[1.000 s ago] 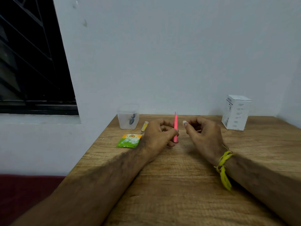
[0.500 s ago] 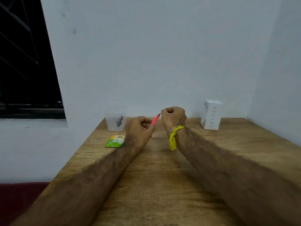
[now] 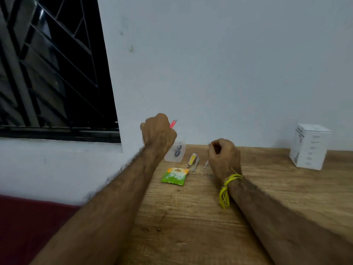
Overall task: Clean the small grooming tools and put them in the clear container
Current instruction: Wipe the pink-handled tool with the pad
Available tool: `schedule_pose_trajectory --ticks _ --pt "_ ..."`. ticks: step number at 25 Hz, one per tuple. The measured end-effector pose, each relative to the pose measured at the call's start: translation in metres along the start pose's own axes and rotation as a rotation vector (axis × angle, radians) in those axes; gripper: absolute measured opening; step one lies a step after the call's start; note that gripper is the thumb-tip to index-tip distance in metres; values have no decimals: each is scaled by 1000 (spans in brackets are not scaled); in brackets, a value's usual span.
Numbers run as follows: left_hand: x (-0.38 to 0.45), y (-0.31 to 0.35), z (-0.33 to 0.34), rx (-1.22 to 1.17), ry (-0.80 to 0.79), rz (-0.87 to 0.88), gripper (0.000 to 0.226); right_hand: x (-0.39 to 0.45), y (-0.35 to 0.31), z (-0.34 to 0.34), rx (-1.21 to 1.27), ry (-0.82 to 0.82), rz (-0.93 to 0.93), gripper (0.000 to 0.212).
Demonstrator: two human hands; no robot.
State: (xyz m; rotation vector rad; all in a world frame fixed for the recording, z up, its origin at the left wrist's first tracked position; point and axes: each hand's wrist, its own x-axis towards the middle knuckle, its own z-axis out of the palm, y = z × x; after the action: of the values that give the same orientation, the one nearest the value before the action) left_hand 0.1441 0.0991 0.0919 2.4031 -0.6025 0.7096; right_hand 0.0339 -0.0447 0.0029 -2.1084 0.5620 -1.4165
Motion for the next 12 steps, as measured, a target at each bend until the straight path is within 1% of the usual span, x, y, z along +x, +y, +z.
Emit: schedule_pose_trajectory --ticks 1,4,9,11,12 --pt "9 2 0 44 -34 -6 12 0 1 0 19 8 4 7" --pt "25 8 2 186 -125 -17 25 1 4 -3 59 30 37 8" --pt "25 15 9 306 -282 -60 21 4 9 -5 114 62 103 8" --pt "21 16 8 341 -269 -58 24 5 10 -6 119 70 116 8" --pt "19 18 8 373 -226 -35 25 6 11 -6 109 71 117 9"
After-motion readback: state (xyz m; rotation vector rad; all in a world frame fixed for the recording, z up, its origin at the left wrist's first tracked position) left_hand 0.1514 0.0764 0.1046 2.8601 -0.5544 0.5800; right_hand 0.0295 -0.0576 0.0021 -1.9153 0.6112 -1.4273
